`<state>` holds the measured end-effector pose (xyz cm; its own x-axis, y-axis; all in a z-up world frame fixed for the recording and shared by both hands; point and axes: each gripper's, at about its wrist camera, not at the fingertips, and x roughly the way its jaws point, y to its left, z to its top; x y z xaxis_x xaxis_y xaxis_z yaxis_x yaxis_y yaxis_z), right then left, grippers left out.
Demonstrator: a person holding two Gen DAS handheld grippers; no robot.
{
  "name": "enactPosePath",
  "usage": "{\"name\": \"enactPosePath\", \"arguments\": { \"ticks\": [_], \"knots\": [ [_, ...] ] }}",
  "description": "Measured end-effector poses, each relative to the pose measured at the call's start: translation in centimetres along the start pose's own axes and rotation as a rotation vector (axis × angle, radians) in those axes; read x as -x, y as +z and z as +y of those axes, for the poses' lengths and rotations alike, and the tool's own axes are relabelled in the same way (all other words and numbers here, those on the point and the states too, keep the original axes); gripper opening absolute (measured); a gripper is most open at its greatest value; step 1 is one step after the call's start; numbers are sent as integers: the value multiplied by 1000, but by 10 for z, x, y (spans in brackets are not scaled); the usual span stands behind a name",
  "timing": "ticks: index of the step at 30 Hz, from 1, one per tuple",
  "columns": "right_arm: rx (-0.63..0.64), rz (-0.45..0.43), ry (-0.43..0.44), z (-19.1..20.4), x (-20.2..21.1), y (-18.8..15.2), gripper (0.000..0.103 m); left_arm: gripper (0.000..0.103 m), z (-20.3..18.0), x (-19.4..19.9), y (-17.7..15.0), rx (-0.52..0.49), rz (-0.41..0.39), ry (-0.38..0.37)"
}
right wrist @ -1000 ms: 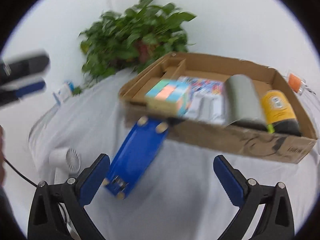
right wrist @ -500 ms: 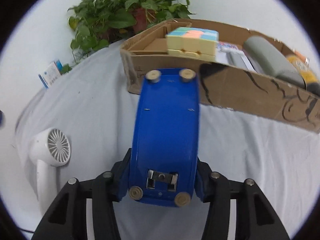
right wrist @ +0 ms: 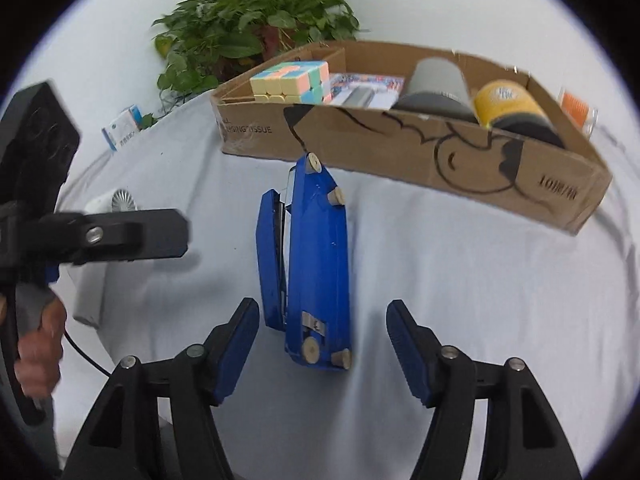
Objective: Organize rigid objects
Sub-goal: 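Grasp the blue stapler with the right gripper and stand it upright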
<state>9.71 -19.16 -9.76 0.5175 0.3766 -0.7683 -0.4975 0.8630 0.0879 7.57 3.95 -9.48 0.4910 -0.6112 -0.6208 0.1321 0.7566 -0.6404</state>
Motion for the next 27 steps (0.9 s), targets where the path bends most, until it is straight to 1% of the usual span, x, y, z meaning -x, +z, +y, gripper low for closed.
{"name": "enactPosePath", "arguments": {
  "ticks": [2, 4, 5, 7, 9, 10, 11, 13, 14, 15, 16, 17, 18, 19, 20, 21, 22, 24, 26, 27],
  "knots": [
    [44, -19, 26, 4, -1, 0, 66, 70, 0, -5, -1, 3, 0, 5],
    [63, -34, 42, 10, -6, 0, 66, 69, 0, -9, -3, 5, 5, 15],
    [73, -25, 40, 13, -11, 1, 64, 69, 1, -9, -1, 7, 4, 20],
    [77, 4, 5, 19, -25, 2, 50, 69, 2, -10, 2, 13, 4, 26],
    [58, -9, 13, 15, -26, 0, 49, 69, 3, -8, 6, 14, -1, 33],
    [17, -21, 44, 9, -23, -2, 46, 69, 2, -8, 7, 14, -4, 35],
    [-34, -33, 87, 2, -20, -3, 37, 69, 3, -7, 8, 15, -5, 36],
    [-225, -27, 242, -24, -18, -4, 37, 70, 3, -5, 10, 17, 0, 37],
    [-341, -20, 350, -40, -20, -7, 36, 70, 2, -6, 11, 14, 4, 35],
    [-499, -7, 483, -61, -25, -13, 35, 69, -1, -9, 12, 10, 10, 31],
    [-579, -6, 540, -72, -26, -20, 32, 69, -4, -12, 12, 3, 16, 26],
    [-618, -14, 550, -80, -23, -24, 37, 70, -7, -15, 13, -3, 22, 21],
    [-618, -17, 496, -84, -16, -24, 41, 70, -10, -19, 14, -8, 27, 18],
    [-566, -26, 397, -83, -5, -23, 51, 73, -13, -25, 15, -12, 38, 19],
    [-515, -34, 296, -80, 5, -21, 56, 78, -15, -30, 16, -11, 45, 20],
    [-431, -50, 178, -74, 18, -18, 59, 79, -16, -33, 16, -8, 46, 19],
    [-367, -62, 110, -68, 25, -15, 66, 79, -17, -39, 17, -1, 50, 20],
    [-204, -104, -11, -47, 38, -7, 67, 79, -19, -49, 19, -6, 63, 19],
    [-88, -114, -77, -30, 38, -1, 67, 79, -21, -56, 20, -10, 70, 12],
    [-57, -110, -89, -26, 35, 0, 67, 79, -22, -59, 21, -10, 75, 6]
  ]
}}
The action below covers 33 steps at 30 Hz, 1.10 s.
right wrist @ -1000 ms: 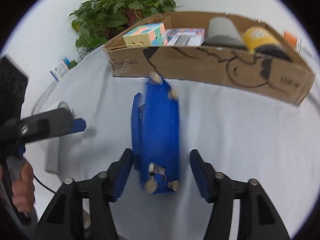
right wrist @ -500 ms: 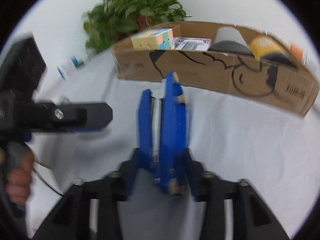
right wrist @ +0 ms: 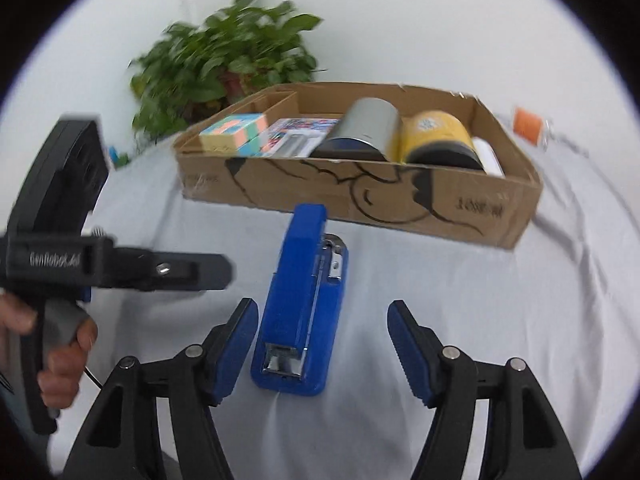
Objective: Organize rigid objects
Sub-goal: 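Grasp the blue stapler with the right gripper and stand it upright, then grasp the stapler with the left gripper and place it upright in the box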
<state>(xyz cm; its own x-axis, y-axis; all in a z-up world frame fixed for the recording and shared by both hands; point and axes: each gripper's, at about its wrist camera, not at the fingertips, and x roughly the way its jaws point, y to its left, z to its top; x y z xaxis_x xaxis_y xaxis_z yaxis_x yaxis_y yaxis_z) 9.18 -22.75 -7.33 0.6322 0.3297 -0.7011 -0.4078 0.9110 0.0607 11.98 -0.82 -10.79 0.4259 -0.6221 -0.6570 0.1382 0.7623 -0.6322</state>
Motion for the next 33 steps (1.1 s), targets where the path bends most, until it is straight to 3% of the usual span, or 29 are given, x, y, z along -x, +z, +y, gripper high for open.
{"name": "enactPosePath", "arguments": {
  "ticks": [3, 7, 11, 15, 20, 23, 28, 33],
  "knots": [
    [36, 20, 0, 13, -15, 1, 60, 79, -1, -6, 1, 3, -1, -5],
    [40, 66, -42, 20, -42, 0, 29, 79, 3, -5, 2, 26, -9, -8],
    [-52, 76, -3, 12, -49, 5, 27, 78, 8, -4, 2, 29, -20, -19],
    [-326, 149, 242, -17, -51, 9, 27, 76, 13, -8, 4, 43, -9, -54],
    [-422, 191, 327, -17, -54, 7, 28, 57, 26, -17, 7, 107, 18, -145],
    [-513, 223, 425, -20, -59, 5, 28, 47, 28, -19, 9, 119, 19, -178],
    [-525, 243, 462, -12, -60, 9, 27, 44, 15, -10, 19, 65, 2, -125],
    [-473, 162, 451, -5, -43, 42, 26, 41, -9, 19, 46, -3, -64, -121]
  ]
}}
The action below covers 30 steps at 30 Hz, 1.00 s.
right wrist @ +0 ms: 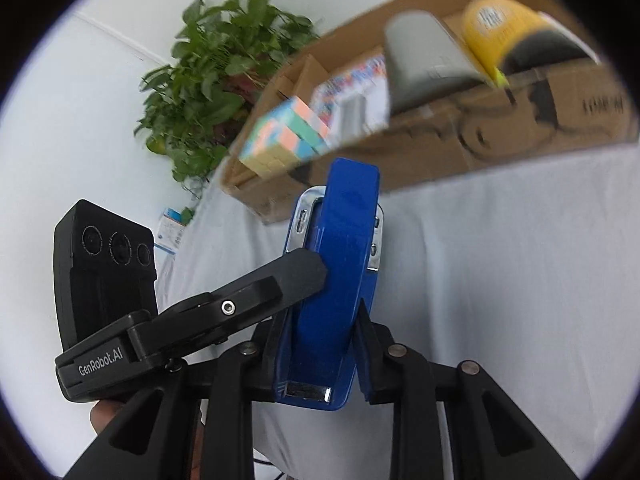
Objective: Organize rigid objects
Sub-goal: 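Grasp the stapler with the left gripper and place it upright in the box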
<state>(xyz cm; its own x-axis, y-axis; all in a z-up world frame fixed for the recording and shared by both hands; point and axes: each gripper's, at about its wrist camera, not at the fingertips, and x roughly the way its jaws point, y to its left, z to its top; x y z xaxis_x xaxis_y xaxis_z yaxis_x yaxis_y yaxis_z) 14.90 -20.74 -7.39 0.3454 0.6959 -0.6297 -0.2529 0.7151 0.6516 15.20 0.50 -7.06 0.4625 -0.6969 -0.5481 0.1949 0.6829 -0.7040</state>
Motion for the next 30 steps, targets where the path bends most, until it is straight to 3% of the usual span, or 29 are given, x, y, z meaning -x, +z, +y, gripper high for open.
{"name": "enactPosePath", "arguments": {
  "ticks": [6, 10, 17, 18, 22, 30],
  "knots": [
    [80, -86, 7, 30, 15, 53, 26, 41, -26, 17, 59, -80, -62, 1],
    [116, -116, 18, 45, 10, 100, 26, 41, -28, 21, 121, -97, -88, -7],
    [94, -73, 35, 58, -50, 184, 26, 41, 8, 12, 227, -59, -71, 29],
    [86, -194, 37, 56, -61, 193, 26, 41, 20, 5, 240, -39, -56, 34],
    [18, -120, 7, 38, -101, 213, 26, 41, 65, -27, 262, 34, 5, 37],
    [-36, -49, -81, 16, -133, 202, 26, 41, 106, -57, 262, 85, 111, 43]
  ]
}}
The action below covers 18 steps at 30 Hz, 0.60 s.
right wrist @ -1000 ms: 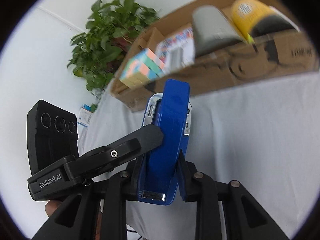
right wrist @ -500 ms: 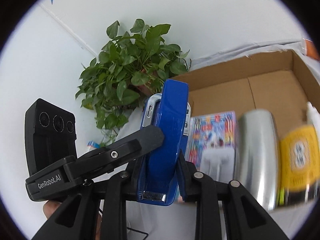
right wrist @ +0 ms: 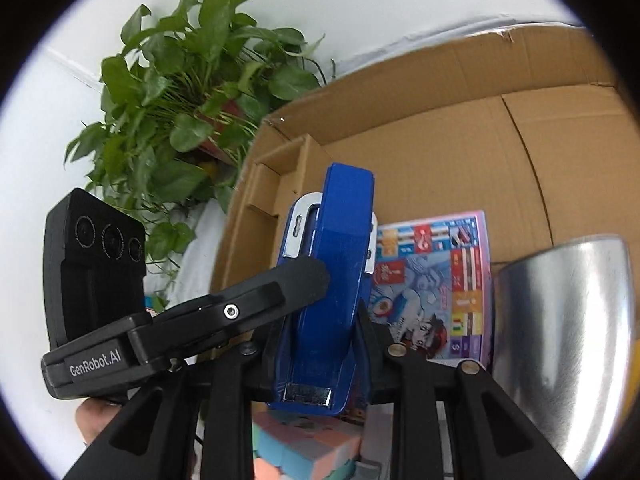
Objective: Organize rigid objects
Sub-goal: 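Grasp the stapler with the left gripper and place it upright in the box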
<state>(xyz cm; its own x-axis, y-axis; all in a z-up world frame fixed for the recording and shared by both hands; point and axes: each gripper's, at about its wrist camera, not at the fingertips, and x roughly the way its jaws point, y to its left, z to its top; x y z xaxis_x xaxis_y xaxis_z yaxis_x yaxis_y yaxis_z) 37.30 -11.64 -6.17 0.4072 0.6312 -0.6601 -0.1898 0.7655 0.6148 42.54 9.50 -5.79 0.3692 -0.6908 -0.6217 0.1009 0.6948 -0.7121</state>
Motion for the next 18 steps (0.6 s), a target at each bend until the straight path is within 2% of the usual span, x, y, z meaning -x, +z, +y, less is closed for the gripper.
{"name": "enactPosePath", "arguments": {
  "ticks": [2, 3, 5, 11, 15, 16, 18],
  "knots": [
    [-15, -3, -22, 0, -3, -3, 26, 50, 3, 6, 1, 17, -13, 17],
    [-21, 3, -36, 2, -5, -5, 25, 51, 3, 14, 1, 17, -41, 42],
    [-8, -14, -66, 10, -6, -9, 24, 56, 4, 28, 1, 32, -66, 39],
    [-15, -23, -124, 18, -13, -15, 30, 57, -26, 92, -30, -49, -195, 101],
    [-15, -29, -155, 24, -6, -18, 33, 57, -55, 135, -67, -146, -290, 173],
    [-7, -37, -154, 26, -1, -19, 35, 58, -63, 148, -80, -168, -317, 191],
    [19, -84, -139, 31, 26, -25, 50, 73, -79, 181, -108, -216, -391, 258]
  ]
}}
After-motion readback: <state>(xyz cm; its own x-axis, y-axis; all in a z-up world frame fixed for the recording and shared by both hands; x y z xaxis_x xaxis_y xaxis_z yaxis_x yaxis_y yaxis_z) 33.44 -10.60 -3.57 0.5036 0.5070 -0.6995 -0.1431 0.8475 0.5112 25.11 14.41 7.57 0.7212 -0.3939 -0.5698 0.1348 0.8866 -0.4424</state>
